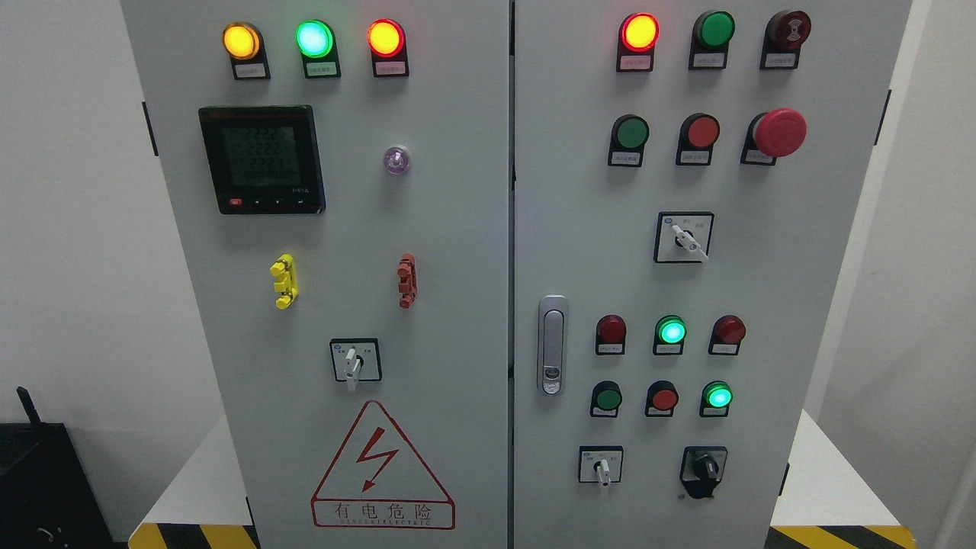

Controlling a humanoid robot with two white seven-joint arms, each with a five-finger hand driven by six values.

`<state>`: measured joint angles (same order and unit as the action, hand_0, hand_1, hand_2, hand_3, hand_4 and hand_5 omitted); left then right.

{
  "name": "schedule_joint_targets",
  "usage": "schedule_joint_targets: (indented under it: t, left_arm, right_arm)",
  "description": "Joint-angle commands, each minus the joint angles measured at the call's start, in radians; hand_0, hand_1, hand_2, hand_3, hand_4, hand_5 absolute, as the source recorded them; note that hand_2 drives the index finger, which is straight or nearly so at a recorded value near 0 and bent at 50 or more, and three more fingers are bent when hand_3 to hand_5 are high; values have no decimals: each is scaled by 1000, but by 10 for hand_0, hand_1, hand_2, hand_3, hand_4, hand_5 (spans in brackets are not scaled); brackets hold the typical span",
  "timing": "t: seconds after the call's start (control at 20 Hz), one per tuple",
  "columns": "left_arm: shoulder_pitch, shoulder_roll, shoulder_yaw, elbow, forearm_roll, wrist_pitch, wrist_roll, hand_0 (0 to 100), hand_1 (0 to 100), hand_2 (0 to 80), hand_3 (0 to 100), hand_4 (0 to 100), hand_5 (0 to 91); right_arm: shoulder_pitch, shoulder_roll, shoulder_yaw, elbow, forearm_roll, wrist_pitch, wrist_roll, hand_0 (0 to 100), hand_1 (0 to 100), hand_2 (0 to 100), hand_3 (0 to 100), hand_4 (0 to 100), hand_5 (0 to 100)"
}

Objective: Turn on light switch 1

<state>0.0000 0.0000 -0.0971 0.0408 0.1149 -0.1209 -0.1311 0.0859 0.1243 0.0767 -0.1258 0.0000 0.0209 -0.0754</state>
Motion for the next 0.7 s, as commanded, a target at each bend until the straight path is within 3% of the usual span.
schedule_joint_targets:
  t: [0.0,0.5,0.65]
  left_arm:
    - [9,-3,2,-1,0,0,1,377,5,0,0,0,0]
    - [18,3,4,-21,0,-2,-5,380,5,0,0,0,0]
    - [101,8,3,-184,-1,1,-5,380,5,0,0,0,0]
  right_arm:
    - [0,0,0,0,-25,1,0,0,0,0,0,0,0]
    - [0,0,0,0,-25,1,0,0,0,0,0,0,0]
    - [0,0,0,0,-25,1,0,0,0,0,0,0,0]
